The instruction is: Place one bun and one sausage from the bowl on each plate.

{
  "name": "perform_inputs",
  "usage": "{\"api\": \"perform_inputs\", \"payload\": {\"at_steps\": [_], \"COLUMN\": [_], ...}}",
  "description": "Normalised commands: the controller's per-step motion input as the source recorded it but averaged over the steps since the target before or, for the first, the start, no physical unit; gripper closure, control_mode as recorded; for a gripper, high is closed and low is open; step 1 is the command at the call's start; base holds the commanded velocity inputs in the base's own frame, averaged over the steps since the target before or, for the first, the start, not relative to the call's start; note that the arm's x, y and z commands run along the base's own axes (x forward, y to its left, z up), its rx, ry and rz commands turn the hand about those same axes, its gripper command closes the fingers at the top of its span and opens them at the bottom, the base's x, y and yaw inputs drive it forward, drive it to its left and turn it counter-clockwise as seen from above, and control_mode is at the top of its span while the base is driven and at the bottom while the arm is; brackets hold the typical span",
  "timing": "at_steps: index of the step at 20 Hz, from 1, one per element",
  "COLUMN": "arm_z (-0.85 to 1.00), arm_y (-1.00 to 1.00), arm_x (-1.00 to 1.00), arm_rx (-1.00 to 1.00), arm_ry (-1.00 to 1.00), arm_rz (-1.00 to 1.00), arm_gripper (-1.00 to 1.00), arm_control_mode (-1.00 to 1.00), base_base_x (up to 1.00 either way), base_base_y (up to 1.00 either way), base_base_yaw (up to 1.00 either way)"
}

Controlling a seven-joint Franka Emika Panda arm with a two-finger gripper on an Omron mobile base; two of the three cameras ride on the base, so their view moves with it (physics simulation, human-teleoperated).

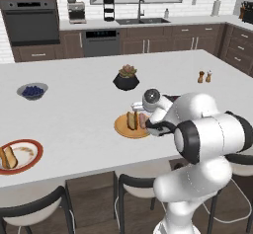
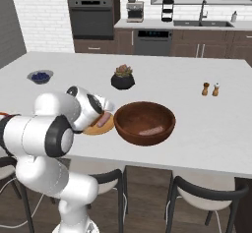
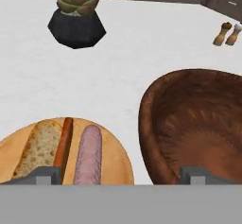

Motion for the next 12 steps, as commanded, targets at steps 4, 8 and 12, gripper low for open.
{"api": "perform_inputs", "payload": {"at_steps": [4, 8, 12], "arm_z": [1.0, 0.96, -0.2], "arm_y": [-0.49, -0.54, -0.91], "arm_x": [-0.02, 0.0, 0.0], "arm_rx": [0.11, 0.12, 0.01], "arm_ry": [0.1, 0.29, 0.48], "arm_rz": [-0.22, -0.26, -0.28], "arm_gripper": [-1.0, -1.0, -1.0], "arm_control_mode": [-1.0, -1.0, -1.0], "base_base_x": [0.0, 0.0, 0.0], "base_base_y": [0.0, 0.0, 0.0], "base_base_yaw": [0.0, 0.0, 0.0]}}
